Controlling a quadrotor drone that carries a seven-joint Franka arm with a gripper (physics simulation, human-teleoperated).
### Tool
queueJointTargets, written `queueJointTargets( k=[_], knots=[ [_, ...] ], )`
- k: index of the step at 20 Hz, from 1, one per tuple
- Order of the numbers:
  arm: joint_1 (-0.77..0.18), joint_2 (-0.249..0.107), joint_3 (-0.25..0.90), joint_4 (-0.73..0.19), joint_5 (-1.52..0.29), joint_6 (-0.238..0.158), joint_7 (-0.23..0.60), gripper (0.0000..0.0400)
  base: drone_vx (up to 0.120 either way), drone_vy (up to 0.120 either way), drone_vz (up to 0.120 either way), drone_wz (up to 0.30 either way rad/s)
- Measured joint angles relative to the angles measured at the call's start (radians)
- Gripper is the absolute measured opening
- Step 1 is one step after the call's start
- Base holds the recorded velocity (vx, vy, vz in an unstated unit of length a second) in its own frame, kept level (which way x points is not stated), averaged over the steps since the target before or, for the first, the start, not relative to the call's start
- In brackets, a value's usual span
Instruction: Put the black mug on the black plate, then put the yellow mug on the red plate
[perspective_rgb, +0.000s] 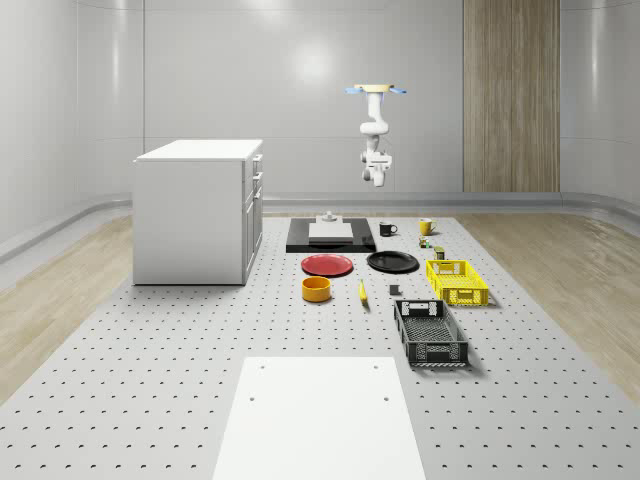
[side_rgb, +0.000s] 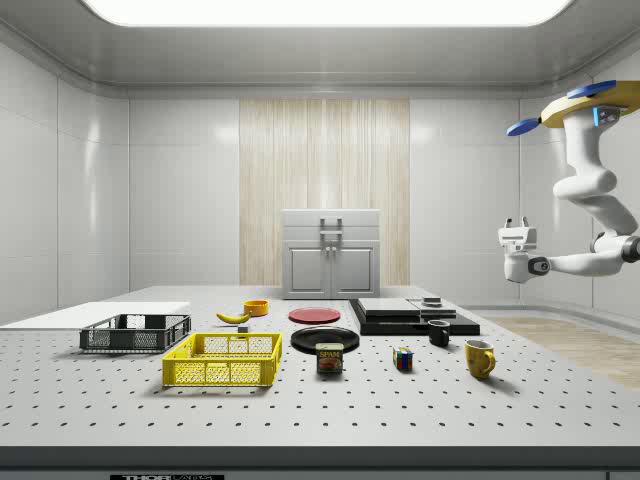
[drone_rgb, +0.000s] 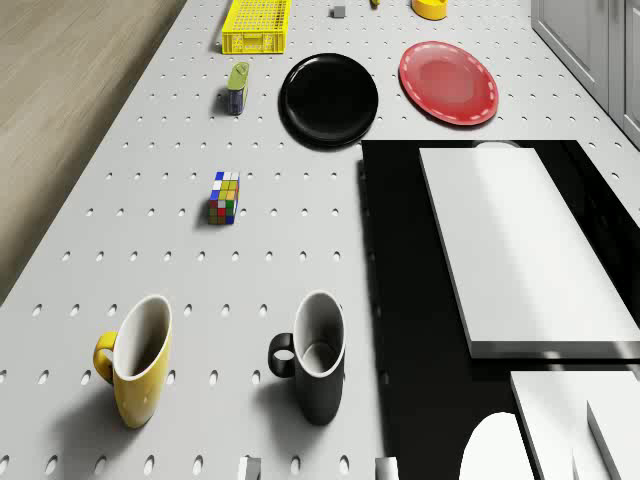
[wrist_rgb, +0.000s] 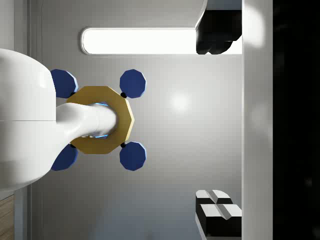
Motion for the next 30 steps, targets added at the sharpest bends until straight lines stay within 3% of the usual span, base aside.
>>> queueJointTargets(
  k=[7, 13, 19, 30],
  knots=[
    [-0.003, 0.033, 0.002, 0.149, 0.001, -0.111, -0.002, 0.04, 0.051, 0.0, 0.0, 0.0],
    [-0.005, 0.069, 0.003, 0.248, 0.002, -0.168, -0.002, 0.04, 0.12, 0.0, 0.0, 0.0],
    [-0.006, 0.083, 0.003, 0.286, 0.002, -0.188, -0.003, 0.04, 0.12, 0.0, 0.0, 0.0],
    [-0.007, 0.084, 0.004, 0.295, 0.002, -0.188, -0.003, 0.04, 0.12, -0.004, 0.0, 0.0]
  ],
)
